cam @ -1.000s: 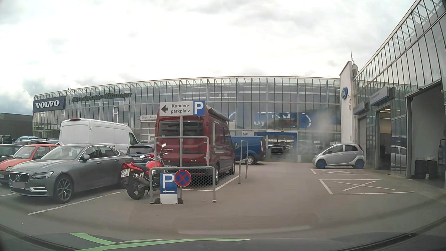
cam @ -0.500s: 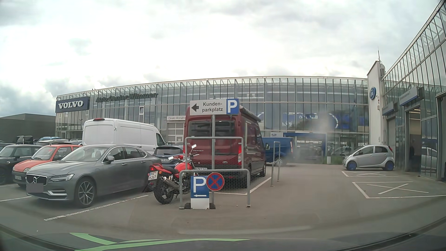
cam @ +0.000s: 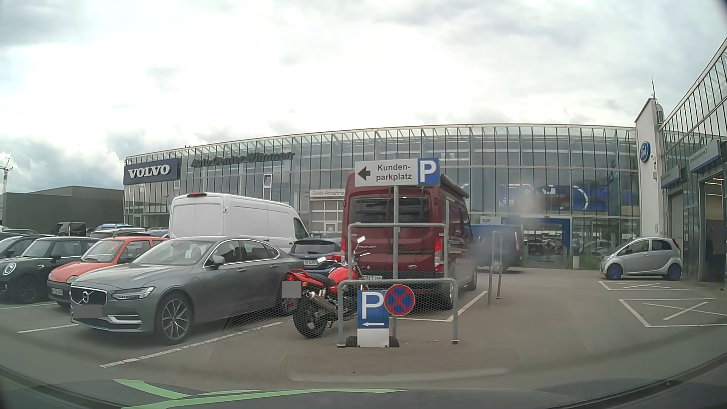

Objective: Follow the waypoints while adhering to traffic rules and regulations

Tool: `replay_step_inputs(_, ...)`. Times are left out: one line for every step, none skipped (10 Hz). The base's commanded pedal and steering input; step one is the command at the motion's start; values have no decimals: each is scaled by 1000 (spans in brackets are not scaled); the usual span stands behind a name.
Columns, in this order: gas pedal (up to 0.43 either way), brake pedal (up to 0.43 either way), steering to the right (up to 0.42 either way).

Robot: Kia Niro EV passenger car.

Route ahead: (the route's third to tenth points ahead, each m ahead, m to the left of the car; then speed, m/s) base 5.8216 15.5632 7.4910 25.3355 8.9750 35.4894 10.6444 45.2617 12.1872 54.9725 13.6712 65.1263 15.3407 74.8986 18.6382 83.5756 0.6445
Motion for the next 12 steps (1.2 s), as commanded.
replay_step_inputs(0, 0, -966)
replay_step_inputs(0, 0, -966)
replay_step_inputs(0, 0, -966)
replay_step_inputs(0, 0, -965)
replay_step_inputs(0, 0, -964)
replay_step_inputs(0, 0, -964)
replay_step_inputs(0, 0, -963)
replay_step_inputs(28, 0, -962)
replay_step_inputs(59, 0, -959)
replay_step_inputs(59, 0, -946)
replay_step_inputs(59, 0, -937)
replay_step_inputs(59, 0, -929)
